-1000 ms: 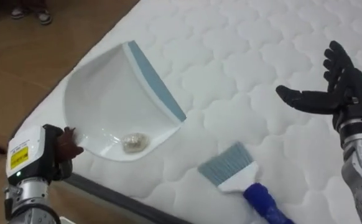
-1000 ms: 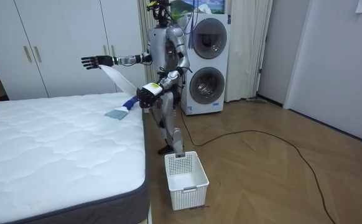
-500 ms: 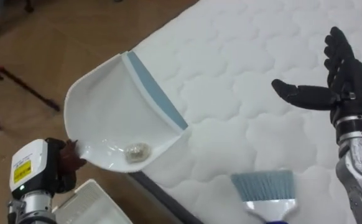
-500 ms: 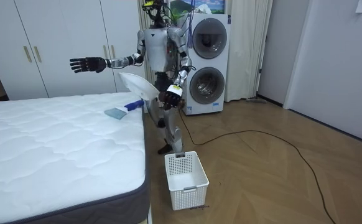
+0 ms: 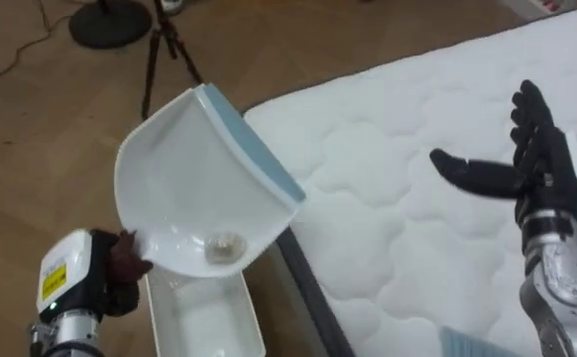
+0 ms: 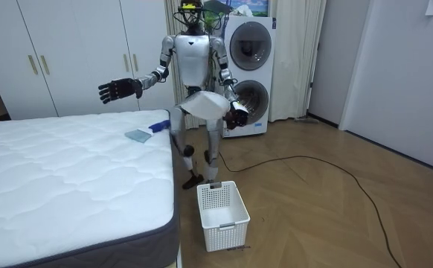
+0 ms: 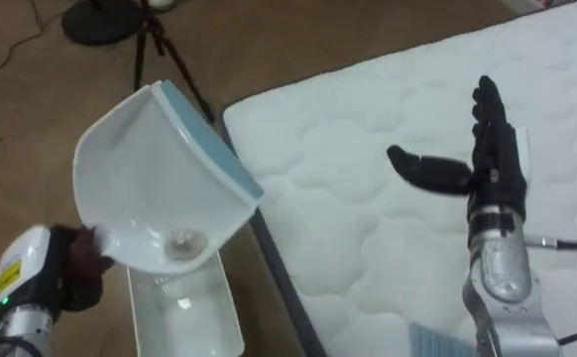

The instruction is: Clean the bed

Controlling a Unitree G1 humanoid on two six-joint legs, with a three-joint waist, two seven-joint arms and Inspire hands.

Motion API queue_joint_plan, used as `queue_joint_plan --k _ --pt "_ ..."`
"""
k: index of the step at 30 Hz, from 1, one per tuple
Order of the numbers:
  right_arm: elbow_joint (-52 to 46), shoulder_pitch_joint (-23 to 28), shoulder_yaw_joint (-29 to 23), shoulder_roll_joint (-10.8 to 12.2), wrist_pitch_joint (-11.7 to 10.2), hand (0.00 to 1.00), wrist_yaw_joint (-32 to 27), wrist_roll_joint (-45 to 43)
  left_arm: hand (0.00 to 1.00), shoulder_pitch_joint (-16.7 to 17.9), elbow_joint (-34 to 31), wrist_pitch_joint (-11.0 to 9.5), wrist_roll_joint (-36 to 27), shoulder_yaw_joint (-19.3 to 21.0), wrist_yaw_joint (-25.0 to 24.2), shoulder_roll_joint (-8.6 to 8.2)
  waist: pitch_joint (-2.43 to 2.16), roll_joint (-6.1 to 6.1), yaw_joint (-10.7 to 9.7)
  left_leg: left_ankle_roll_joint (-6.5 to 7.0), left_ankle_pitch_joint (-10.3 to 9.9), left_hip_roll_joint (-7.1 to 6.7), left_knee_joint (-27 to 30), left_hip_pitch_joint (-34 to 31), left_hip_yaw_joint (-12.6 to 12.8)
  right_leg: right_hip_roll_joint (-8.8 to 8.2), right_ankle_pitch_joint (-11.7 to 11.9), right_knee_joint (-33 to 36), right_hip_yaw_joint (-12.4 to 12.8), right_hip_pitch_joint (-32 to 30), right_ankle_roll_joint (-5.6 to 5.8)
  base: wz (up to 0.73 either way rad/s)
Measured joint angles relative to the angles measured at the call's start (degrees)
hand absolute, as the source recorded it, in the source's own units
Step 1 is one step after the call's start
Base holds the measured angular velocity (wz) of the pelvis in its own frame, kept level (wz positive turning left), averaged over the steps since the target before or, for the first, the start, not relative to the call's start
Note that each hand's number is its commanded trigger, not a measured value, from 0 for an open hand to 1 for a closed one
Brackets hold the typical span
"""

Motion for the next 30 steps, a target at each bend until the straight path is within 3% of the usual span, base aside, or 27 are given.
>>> queue_joint_plan --k 3,6,7,8,9,11,12,13,14,15,19,22,23,25,28,30 --pt "0.00 0.12 -0.13 0.07 -0.29 0.00 -1.25 -1.44 1.00 -0.05 -0.03 -0.27 0.64 0.24 0.00 0.06 -0.11 0.37 1.73 1.60 -0.51 -1.33 0.48 -0.19 -1.21 -1.51 -0.23 2.35 -0.29 -0.14 0.98 0.35" --pt "0.02 0.45 2.45 0.29 -0.32 0.00 -1.77 -1.83 1.00 -0.04 -0.06 -0.29 0.43 0.46 0.02 0.32 -0.47 1.34 3.66 2.63 -1.00 -2.55 0.53 0.06 -2.87 -3.62 -0.41 9.77 2.68 -2.39 1.40 0.31" --pt "0.03 0.81 3.60 0.65 -0.32 0.00 -1.64 -1.94 1.00 -0.04 -0.15 -0.34 0.46 0.45 0.02 0.56 -0.56 1.55 3.71 3.01 -0.98 -3.36 0.25 0.56 -4.26 -4.58 -0.45 13.11 4.88 -3.78 1.47 0.64" --pt "0.30 1.24 4.16 1.11 -0.32 0.00 -1.40 -2.23 1.00 -0.05 -0.54 -0.37 0.46 0.49 0.03 0.65 -0.67 1.74 3.75 3.24 -0.95 -4.12 0.01 0.87 -6.43 -4.42 -0.99 13.97 8.95 -4.93 1.71 0.71" --pt "0.43 1.34 4.21 1.22 -0.32 0.00 -1.21 -2.22 1.00 -0.05 -0.97 -0.38 0.46 0.50 0.03 0.65 -0.68 1.77 3.73 3.41 -0.89 -4.49 -0.09 0.89 -7.29 -4.05 -1.03 13.72 10.89 -5.73 1.69 0.90" --pt "0.73 1.61 4.12 1.20 -0.31 0.00 -1.23 -2.17 1.00 0.08 -2.06 -0.70 0.40 0.41 0.02 0.64 -0.66 1.77 2.90 3.98 -0.36 -6.17 -0.42 0.81 -11.42 -3.70 -0.74 13.29 15.98 -10.06 1.82 1.06" --pt "0.97 1.63 4.12 1.21 -0.31 0.00 -1.25 -2.18 1.00 0.08 -2.10 -0.71 0.40 0.40 0.02 0.62 -0.68 1.74 2.73 4.07 -0.28 -6.43 -0.42 0.83 -12.19 -3.62 -0.19 12.22 16.51 -10.92 2.04 1.04" --pt "1.55 1.64 4.29 1.29 -0.32 0.00 -1.28 -2.15 1.00 0.04 -2.09 -0.71 0.38 0.39 0.03 0.76 -0.68 1.31 2.52 4.00 -0.20 -7.28 -0.45 0.90 -14.05 -2.94 3.08 9.07 18.50 -12.02 2.33 1.02" --pt "2.38 1.84 4.63 1.24 -0.32 0.00 -1.23 -2.18 1.00 0.03 -1.85 -0.69 0.32 0.32 0.04 0.92 -0.73 0.75 2.18 3.94 -0.16 -8.32 -0.42 0.96 -16.05 -1.98 6.65 6.67 20.06 -12.75 1.00 1.15" --pt "3.17 2.08 4.61 1.25 -0.31 0.00 -1.25 -1.97 1.00 0.14 -1.70 -0.71 -0.11 -0.06 0.01 0.94 -0.99 0.80 2.00 3.71 -0.02 -8.78 -0.65 0.98 -18.19 -1.33 7.03 5.74 21.02 -12.24 1.04 0.92" --pt "5.14 2.01 4.57 1.10 -0.34 0.00 -1.18 -1.54 1.00 -0.23 -0.61 -0.73 -2.13 -0.19 0.03 1.53 -0.94 0.22 1.46 2.98 0.92 -9.89 -1.56 -0.30 -23.10 -0.43 6.92 3.57 22.59 -11.33 1.55 0.66" --pt "5.57 2.05 4.57 1.01 -0.33 0.00 -1.20 -1.78 1.00 -1.40 2.08 -0.73 -2.53 -0.31 0.02 2.07 -0.51 0.27 1.21 2.66 0.81 -9.95 -0.74 -2.18 -24.97 0.34 6.58 2.90 23.92 -11.77 1.68 0.44" --pt "6.38 1.74 4.57 0.99 -0.48 0.00 -1.15 -2.28 1.00 -2.59 3.74 -0.74 -2.42 -0.41 0.03 2.08 -0.09 0.30 1.27 2.52 0.69 -10.03 0.06 -2.81 -25.09 0.40 6.26 2.73 23.85 -11.79 1.79 0.40" --pt "9.27 0.97 4.63 1.04 -0.58 0.00 -1.10 -2.51 1.00 -3.81 5.95 -0.74 -2.38 -0.82 0.06 2.06 0.18 0.63 1.34 2.39 -0.01 -9.92 1.50 -3.95 -25.43 0.66 5.76 2.90 23.30 -11.97 1.79 0.26" --pt "11.66 0.81 4.69 1.00 -0.56 0.00 -1.01 -2.62 1.00 -4.22 7.08 -0.73 -2.33 -0.87 0.58 2.33 0.36 0.91 1.52 2.23 -1.91 -9.96 5.99 -7.27 -26.29 0.72 3.35 6.30 23.58 -14.69 1.68 0.11" --pt "13.87 0.36 4.91 0.98 -0.60 0.00 -0.81 -3.80 1.00 -6.39 11.06 -0.73 -2.37 -0.90 1.94 2.52 0.47 1.04 1.62 2.08 -2.83 -10.02 8.14 -9.14 -26.35 0.85 1.64 8.67 25.17 -16.16 1.86 0.08"
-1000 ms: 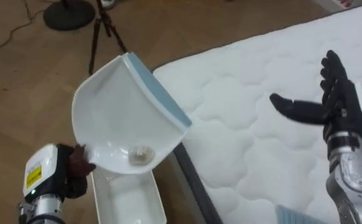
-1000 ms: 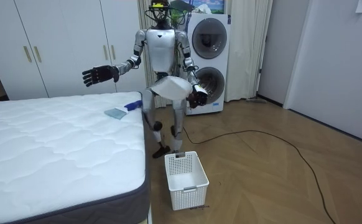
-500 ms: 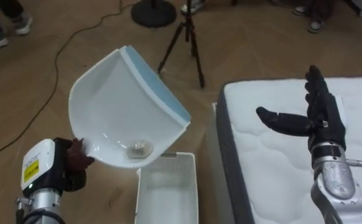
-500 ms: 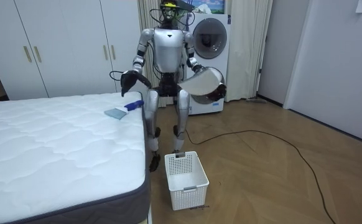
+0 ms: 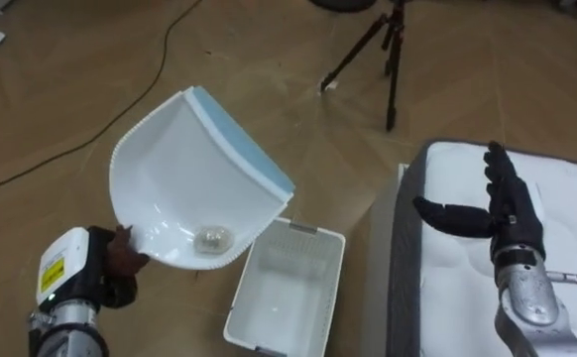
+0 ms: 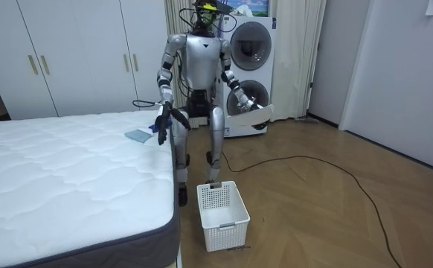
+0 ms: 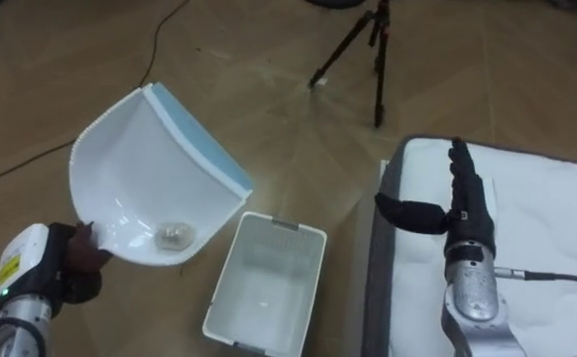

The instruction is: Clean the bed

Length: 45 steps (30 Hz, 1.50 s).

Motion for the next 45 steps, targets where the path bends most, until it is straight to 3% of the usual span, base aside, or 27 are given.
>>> queue_joint_plan --k 3,6,8,10,15,18,20,24,26,30,36,39,41,45 --pt "1.74 -0.35 0.87 -0.09 -0.12 0.00 0.20 -0.16 1.00 -0.34 1.67 0.00 0.12 -0.02 0.64 0.61 0.10 0.00 -0.15 -0.10 -0.40 0.03 0.15 -0.37 0.07 0.00 -0.61 1.44 1.10 -1.19 -0.06 -0.03" --pt "4.83 -0.68 1.38 -0.09 -1.25 0.00 0.94 -0.81 1.00 -1.28 3.04 -0.28 0.49 -0.17 1.14 2.52 0.14 -0.03 -0.63 -0.64 0.23 -0.13 -0.35 -1.08 -0.44 0.03 -0.69 1.80 1.22 -2.15 -0.24 0.07" --pt "7.29 -0.70 1.40 -0.10 -1.31 0.00 1.59 -0.81 1.00 -3.24 5.14 -0.43 0.13 -1.90 1.78 4.59 0.34 0.35 -1.10 -0.98 0.44 -0.21 -0.06 -2.04 -0.91 -0.13 -1.10 3.15 0.79 -3.27 -0.73 0.14" --pt "7.54 -0.97 1.43 -0.10 -1.43 0.00 1.61 -1.12 1.00 -5.46 6.80 -0.47 0.09 -2.98 1.95 5.45 0.80 1.09 -2.33 -1.17 1.25 -0.62 -0.20 -3.53 -1.69 -0.25 -1.17 3.23 0.48 -4.42 -0.87 0.24" --pt "9.13 -1.68 2.25 -0.09 -1.69 0.00 1.39 -4.15 1.00 -10.71 11.97 -2.15 1.29 -6.04 1.95 7.69 0.90 1.81 -3.64 -1.25 2.49 -1.02 -1.01 -6.57 -1.40 -0.74 -1.14 4.40 1.23 -8.24 -0.96 0.05" --pt "10.62 -2.29 4.17 -0.04 -2.34 0.00 1.31 -5.84 1.00 -13.55 15.50 -2.21 2.36 -8.95 1.90 10.58 1.32 2.65 -5.07 -1.24 2.48 -1.02 -0.74 -7.28 -1.13 -0.76 -1.14 4.58 1.18 -8.85 -0.96 0.00" --pt "11.15 -2.94 4.41 -0.04 -2.35 0.00 1.13 -6.67 1.00 -15.06 16.08 -2.43 2.93 -10.69 1.88 13.40 1.48 3.61 -6.19 -1.11 2.57 -1.07 -0.63 -8.69 -0.96 -1.09 -1.14 5.33 1.19 -10.71 -0.96 -0.06" --pt "11.16 -3.65 4.43 -0.08 -2.35 0.00 0.68 -7.25 1.00 -18.68 18.68 -1.98 3.58 -12.49 1.64 15.78 1.59 6.33 -6.93 -0.73 2.79 -1.20 -0.29 -10.49 0.25 -1.97 -1.16 7.24 1.44 -13.47 -0.92 -0.07" --pt "11.10 -3.98 4.71 -0.38 -2.35 0.00 0.61 -7.43 1.00 -18.97 18.64 -1.71 4.64 -14.02 1.63 16.95 1.47 7.82 -8.53 -0.33 3.02 -2.24 -0.66 -10.55 0.82 -3.50 -2.05 9.58 1.46 -14.63 -0.52 0.02" --pt "10.07 -4.12 6.00 -1.82 -2.35 0.00 0.15 -8.88 1.00 -19.72 18.42 -1.16 6.91 -16.65 0.89 18.74 1.58 9.33 -8.76 0.14 3.28 -2.33 -1.24 -11.26 3.49 -4.62 -2.55 11.61 2.43 -17.02 -0.47 -0.13" --pt "8.53 -5.00 8.10 -3.48 -2.35 0.00 -0.59 -11.98 1.00 -20.01 18.68 1.46 6.91 -20.19 -1.78 18.79 1.57 12.03 -9.85 0.40 3.54 -2.26 -1.26 -12.42 5.07 -4.77 -2.61 12.92 4.15 -19.48 -0.44 -0.11" --pt "8.15 -4.90 8.36 -4.02 -2.87 0.00 -0.68 -13.60 1.00 -21.16 19.87 1.74 7.39 -21.38 -2.43 19.16 1.54 12.49 -9.96 0.43 3.59 -2.52 -1.36 -12.36 5.84 -5.43 -3.14 14.48 4.47 -20.47 -0.51 -0.08" --pt "8.11 -4.96 9.39 -4.61 -3.59 0.00 -0.75 -13.76 1.00 -22.02 21.42 2.31 7.38 -22.75 -3.71 20.27 1.54 12.84 -11.07 0.36 3.64 -2.90 -1.50 -12.10 6.21 -5.96 -3.99 15.55 4.80 -20.83 -0.63 -0.02" --pt "8.11 -4.65 9.45 -5.02 -4.36 0.00 0.12 -14.21 1.00 -22.78 23.13 3.82 7.42 -23.39 -6.23 20.37 1.53 13.08 -11.82 0.21 3.80 -3.06 -2.06 -11.81 7.36 -6.07 -4.61 16.85 6.71 -21.77 -0.74 -0.07"
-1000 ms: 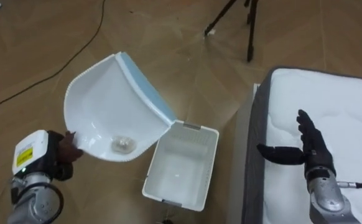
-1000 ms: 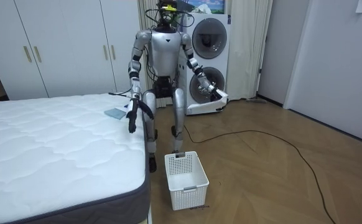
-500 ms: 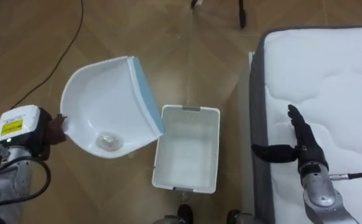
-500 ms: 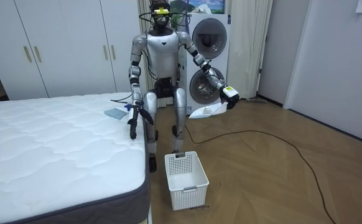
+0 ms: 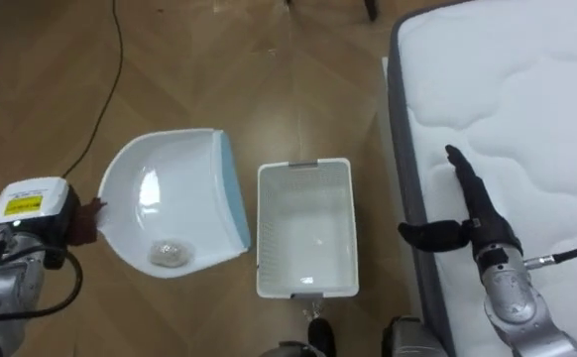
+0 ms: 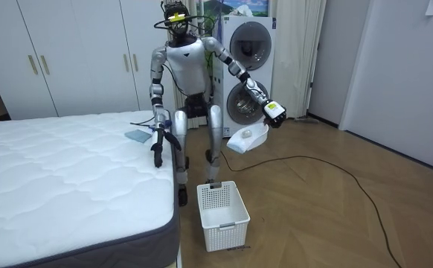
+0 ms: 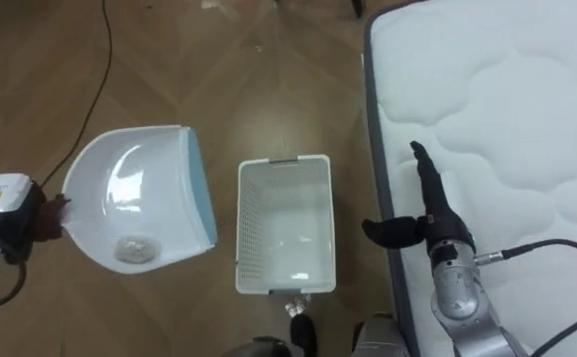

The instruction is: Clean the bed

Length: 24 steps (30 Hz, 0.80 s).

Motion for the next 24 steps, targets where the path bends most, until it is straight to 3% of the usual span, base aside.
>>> queue_joint_plan --k 2,5,10,16,19,24 --pt "-0.04 -0.17 0.03 0.00 -0.35 0.00 0.25 0.02 1.00 -0.11 0.31 0.50 -0.02 -0.21 -1.58 0.00 -0.02 0.07 -1.27 -0.01 0.00 0.02 0.01 0.03 0.82 -0.21 -0.66 0.76 0.42 -0.16 0.03 0.09" --pt "0.01 -0.40 0.04 -0.14 -0.30 0.00 0.15 -0.03 1.00 -0.38 1.42 0.67 0.11 -1.05 -3.24 0.02 -0.03 0.08 -1.24 0.00 0.00 0.17 -0.04 0.10 2.19 -0.28 -0.94 1.62 1.38 -0.94 0.05 -0.04" --pt "0.00 -0.46 0.29 -0.14 -0.25 0.00 -0.02 -1.89 1.00 -0.57 2.24 2.95 0.69 -2.13 -6.55 0.09 -0.09 0.18 -1.28 -0.01 0.00 0.10 -0.06 0.04 2.65 -0.37 -1.08 2.42 2.02 -1.62 0.00 -0.04" --pt "-0.10 -0.53 0.36 -0.14 -0.29 0.00 -0.11 -2.38 1.00 -0.68 2.76 3.34 1.77 -2.16 -9.09 0.18 -0.21 0.33 -1.35 -0.01 0.00 0.03 0.12 0.02 3.17 -0.48 -1.29 3.27 2.64 -2.14 0.00 -0.02" --pt "-0.09 -0.81 0.61 -0.08 -0.18 0.00 -0.11 -3.83 1.00 -0.89 2.45 3.48 3.01 -2.27 -11.05 0.20 -0.53 0.86 -1.72 -0.02 0.01 0.05 0.30 -0.12 3.20 -0.43 -1.32 3.19 2.64 -2.07 -0.01 0.00" --pt "0.09 -2.14 1.20 0.03 0.47 0.00 0.24 -3.83 1.00 -2.53 1.28 3.69 4.61 -4.24 -13.94 0.88 -0.38 2.01 -2.94 0.07 0.06 0.07 0.71 -0.16 3.21 -0.42 -1.34 3.20 2.66 -1.77 0.03 0.02"
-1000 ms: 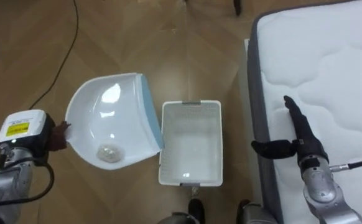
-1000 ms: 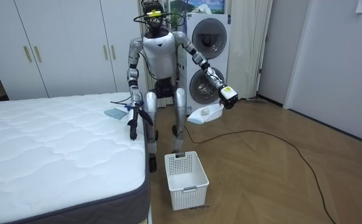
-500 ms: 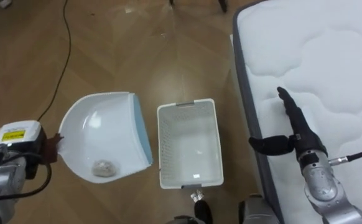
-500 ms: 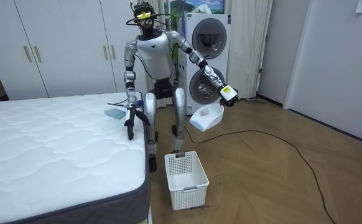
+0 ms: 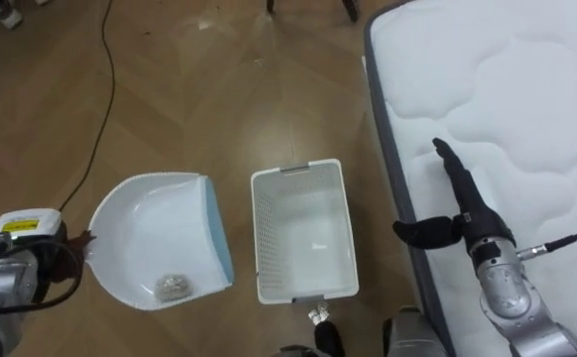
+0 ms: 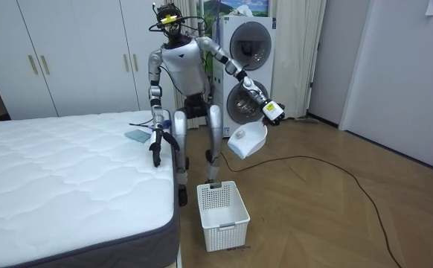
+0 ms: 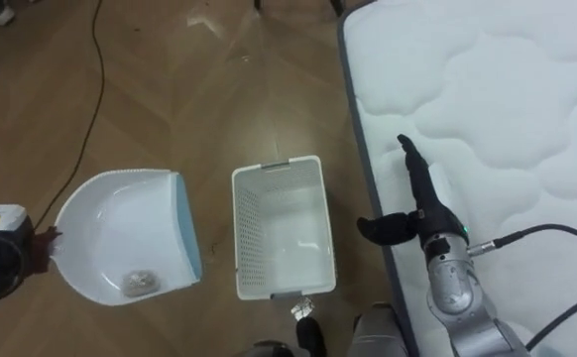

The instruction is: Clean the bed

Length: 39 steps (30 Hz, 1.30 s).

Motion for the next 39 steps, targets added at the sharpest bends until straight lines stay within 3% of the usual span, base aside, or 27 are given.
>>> queue_joint_plan --k 8,14,22,29,39 --pt "-0.21 -0.66 1.03 -0.02 -0.02 0.00 -0.03 0.06 1.00 -0.04 -4.31 0.05 4.95 -4.37 -1.90 3.48 0.01 1.41 -1.15 0.02 0.06 -0.08 -0.68 0.88 1.19 -0.18 -0.46 0.23 1.10 -0.09 0.13 -0.02" --pt "-1.77 -0.61 0.86 -0.34 -0.99 0.00 -0.26 0.01 1.00 -0.83 -5.71 0.06 4.96 -4.68 -1.91 5.13 0.32 2.88 -2.82 0.04 0.05 -0.50 -1.02 0.95 2.98 -0.53 -1.70 1.91 2.96 -1.10 0.27 0.01" --pt "-1.86 -1.49 0.58 -1.57 -2.67 0.00 -0.20 0.16 1.00 -1.51 -6.13 0.00 5.18 -4.74 -1.83 5.16 0.77 4.92 -3.89 0.31 0.07 1.04 -2.80 2.95 9.26 -0.38 -2.35 2.15 4.47 -0.94 0.08 -0.07" --pt "-1.78 -1.48 0.09 -1.58 -2.82 0.00 0.38 0.33 1.00 -1.87 -6.02 0.00 6.01 -4.78 -1.57 5.16 0.85 5.14 -4.17 0.52 -0.05 2.31 -3.79 4.33 14.27 0.06 -2.77 2.37 6.14 -0.96 -0.20 -0.07" --pt "-1.90 -1.24 -0.45 -1.60 -2.78 0.00 1.75 1.84 1.00 -2.07 -6.03 0.02 6.75 -4.78 -1.49 5.16 0.82 5.49 -4.42 0.54 -0.07 2.31 -4.57 5.24 14.78 0.20 -2.82 1.96 6.32 -0.26 -0.11 -0.02"
